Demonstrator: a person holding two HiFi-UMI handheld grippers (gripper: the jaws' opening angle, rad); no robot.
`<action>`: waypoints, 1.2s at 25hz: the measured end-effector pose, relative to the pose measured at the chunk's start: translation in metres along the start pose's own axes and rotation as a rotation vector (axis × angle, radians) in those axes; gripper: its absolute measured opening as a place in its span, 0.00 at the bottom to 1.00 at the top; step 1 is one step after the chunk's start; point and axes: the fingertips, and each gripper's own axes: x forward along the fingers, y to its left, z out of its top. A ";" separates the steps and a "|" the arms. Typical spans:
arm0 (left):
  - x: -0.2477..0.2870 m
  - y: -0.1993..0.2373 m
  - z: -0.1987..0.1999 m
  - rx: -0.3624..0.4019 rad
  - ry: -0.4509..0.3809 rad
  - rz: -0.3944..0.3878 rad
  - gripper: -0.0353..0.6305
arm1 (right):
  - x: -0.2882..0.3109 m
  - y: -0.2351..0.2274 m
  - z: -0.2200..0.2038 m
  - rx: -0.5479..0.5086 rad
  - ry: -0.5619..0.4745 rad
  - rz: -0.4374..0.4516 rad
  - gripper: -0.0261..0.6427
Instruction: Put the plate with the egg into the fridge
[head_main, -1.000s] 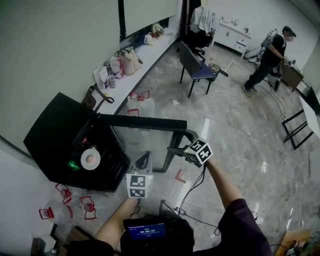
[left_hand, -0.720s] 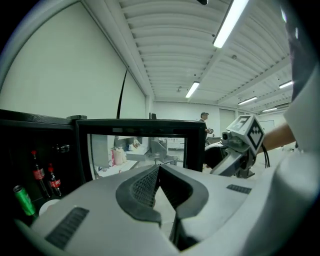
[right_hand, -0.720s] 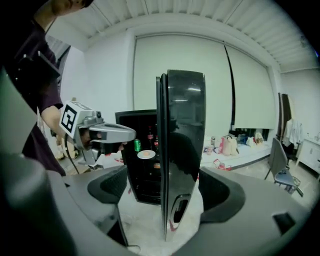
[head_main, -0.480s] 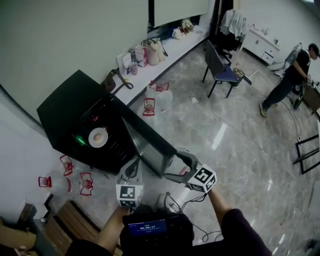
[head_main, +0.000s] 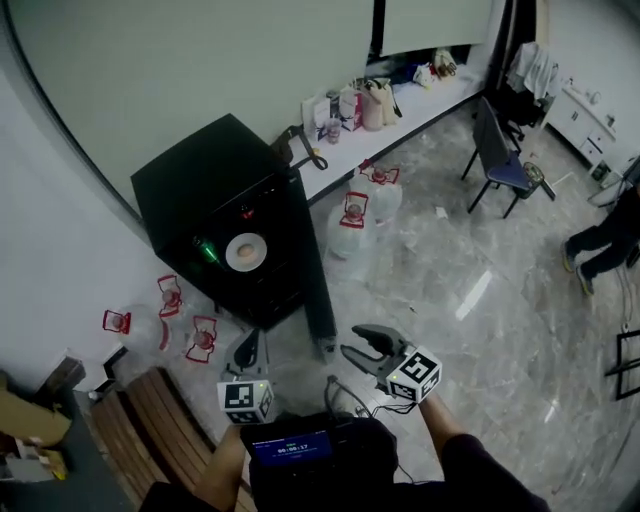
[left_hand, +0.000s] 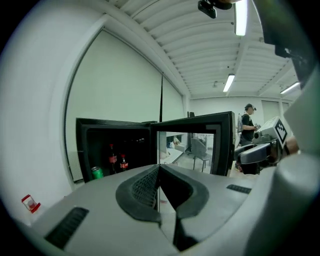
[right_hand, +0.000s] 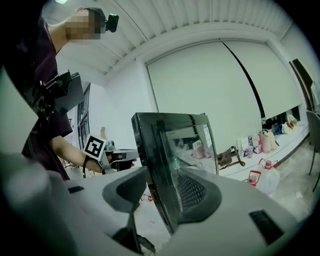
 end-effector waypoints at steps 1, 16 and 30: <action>-0.005 0.010 -0.003 -0.002 0.001 0.016 0.07 | 0.007 0.004 0.000 -0.001 0.000 0.010 0.33; -0.065 0.094 -0.014 -0.066 0.014 0.131 0.07 | 0.147 0.107 -0.001 -0.108 0.076 0.212 0.31; -0.077 0.133 -0.022 -0.081 -0.018 0.143 0.07 | 0.195 0.128 0.008 -0.118 0.062 0.216 0.31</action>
